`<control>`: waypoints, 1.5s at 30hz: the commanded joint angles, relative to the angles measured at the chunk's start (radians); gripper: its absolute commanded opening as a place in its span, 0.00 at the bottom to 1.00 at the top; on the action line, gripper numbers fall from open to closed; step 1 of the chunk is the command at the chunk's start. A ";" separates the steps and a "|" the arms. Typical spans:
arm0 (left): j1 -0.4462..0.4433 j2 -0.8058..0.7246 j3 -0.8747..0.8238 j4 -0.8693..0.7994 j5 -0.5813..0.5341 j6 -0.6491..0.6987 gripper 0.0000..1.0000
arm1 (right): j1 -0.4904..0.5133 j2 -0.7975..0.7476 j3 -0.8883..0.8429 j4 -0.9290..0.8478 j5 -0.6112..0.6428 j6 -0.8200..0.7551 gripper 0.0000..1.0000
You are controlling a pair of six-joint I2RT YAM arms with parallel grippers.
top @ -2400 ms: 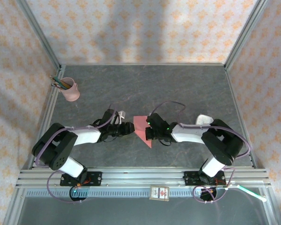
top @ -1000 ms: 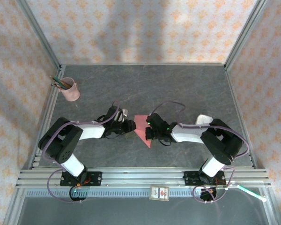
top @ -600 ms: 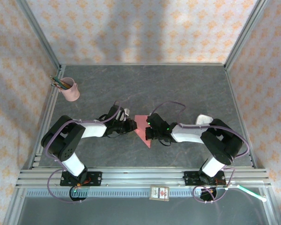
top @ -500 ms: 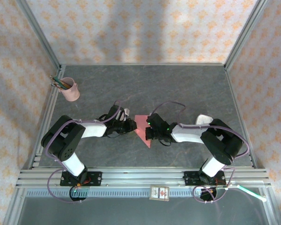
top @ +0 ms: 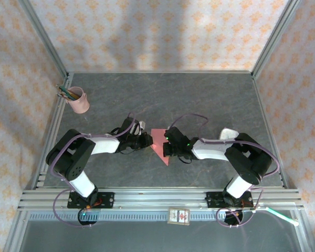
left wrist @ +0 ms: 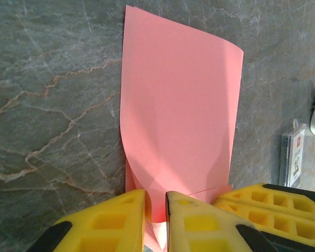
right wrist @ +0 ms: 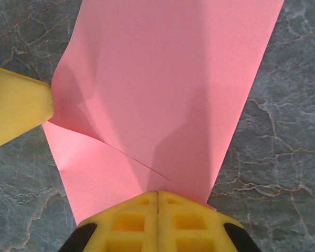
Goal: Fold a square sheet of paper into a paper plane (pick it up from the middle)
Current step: Third fold the triangle at the center of the table.
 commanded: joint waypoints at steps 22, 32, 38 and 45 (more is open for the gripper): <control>-0.008 -0.020 -0.002 -0.017 0.040 0.067 0.18 | -0.008 0.033 -0.001 -0.055 0.033 -0.014 0.05; -0.007 -0.052 -0.001 -0.039 0.011 0.062 0.05 | -0.009 0.028 0.014 -0.067 0.032 -0.033 0.07; -0.009 -0.103 -0.040 0.003 0.014 -0.030 0.00 | -0.011 -0.007 0.048 -0.078 0.013 -0.094 0.16; -0.013 -0.153 -0.068 -0.026 -0.024 -0.117 0.00 | 0.005 -0.090 0.076 -0.081 -0.015 -0.164 0.26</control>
